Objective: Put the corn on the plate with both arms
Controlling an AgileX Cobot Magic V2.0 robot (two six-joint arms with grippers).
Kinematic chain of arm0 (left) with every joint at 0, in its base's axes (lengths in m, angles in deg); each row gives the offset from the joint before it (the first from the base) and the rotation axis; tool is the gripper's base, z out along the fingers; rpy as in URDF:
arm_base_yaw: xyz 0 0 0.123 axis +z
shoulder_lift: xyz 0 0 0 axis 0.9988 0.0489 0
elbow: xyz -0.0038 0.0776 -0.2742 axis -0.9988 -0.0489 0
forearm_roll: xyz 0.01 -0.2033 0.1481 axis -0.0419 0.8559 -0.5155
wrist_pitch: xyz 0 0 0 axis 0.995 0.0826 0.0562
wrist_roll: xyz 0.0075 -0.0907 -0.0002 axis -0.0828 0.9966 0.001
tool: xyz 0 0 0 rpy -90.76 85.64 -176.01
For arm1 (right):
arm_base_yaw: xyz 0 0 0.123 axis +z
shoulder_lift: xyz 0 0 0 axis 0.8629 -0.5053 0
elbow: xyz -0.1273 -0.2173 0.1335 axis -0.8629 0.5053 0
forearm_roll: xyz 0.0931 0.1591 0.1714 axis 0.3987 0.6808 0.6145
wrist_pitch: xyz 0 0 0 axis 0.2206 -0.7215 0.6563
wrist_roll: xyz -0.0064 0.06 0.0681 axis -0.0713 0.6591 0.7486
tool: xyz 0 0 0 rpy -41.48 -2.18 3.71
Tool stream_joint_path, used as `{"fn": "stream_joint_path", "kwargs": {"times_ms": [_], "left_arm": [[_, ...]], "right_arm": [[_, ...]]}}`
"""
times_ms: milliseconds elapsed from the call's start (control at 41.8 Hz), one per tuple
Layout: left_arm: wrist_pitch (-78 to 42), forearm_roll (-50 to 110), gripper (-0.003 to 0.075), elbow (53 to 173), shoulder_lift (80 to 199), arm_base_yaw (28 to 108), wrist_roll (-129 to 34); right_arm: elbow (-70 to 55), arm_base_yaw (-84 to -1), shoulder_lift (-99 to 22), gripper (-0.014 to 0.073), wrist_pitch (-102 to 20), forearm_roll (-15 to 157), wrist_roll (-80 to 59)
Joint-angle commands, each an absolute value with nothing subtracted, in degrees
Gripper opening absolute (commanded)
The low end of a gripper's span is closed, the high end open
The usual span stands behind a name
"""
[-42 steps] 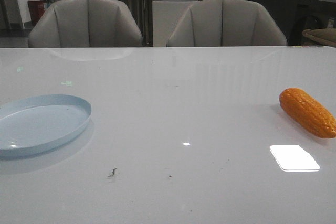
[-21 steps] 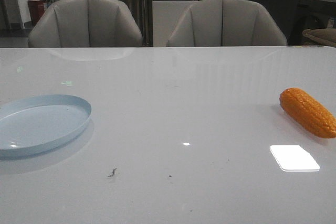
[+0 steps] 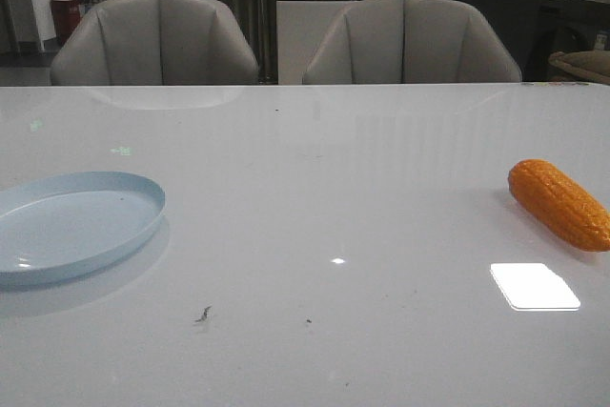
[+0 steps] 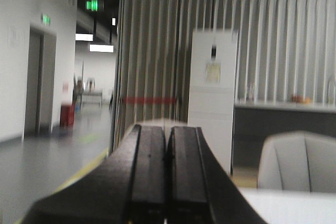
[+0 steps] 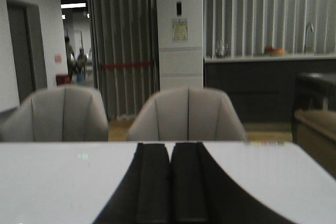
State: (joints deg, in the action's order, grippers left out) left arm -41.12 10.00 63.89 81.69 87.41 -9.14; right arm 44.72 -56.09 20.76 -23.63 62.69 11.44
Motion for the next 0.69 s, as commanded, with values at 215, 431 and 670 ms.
{"fn": "stream_joint_path", "kwargs": {"times_ms": [215, 431, 670], "left_arm": [[-41.19, 1.47, 0.0091, 89.54, 98.88, 87.52, -9.33], [-42.26, 1.57, 0.0091, 93.25, 116.09, 87.52, -9.33], [-42.26, 1.57, 0.0092, 93.25, 129.97, 87.52, -9.33]], "right_arm": [[18.00, -56.14, -1.08, 0.0059, -26.75, 62.32, 10.40], [13.35, -56.14, -17.87, 0.0059, -26.06, 62.32, 10.40], [13.35, -56.14, -31.57, 0.0059, -26.31, 62.32, 10.40]]}}
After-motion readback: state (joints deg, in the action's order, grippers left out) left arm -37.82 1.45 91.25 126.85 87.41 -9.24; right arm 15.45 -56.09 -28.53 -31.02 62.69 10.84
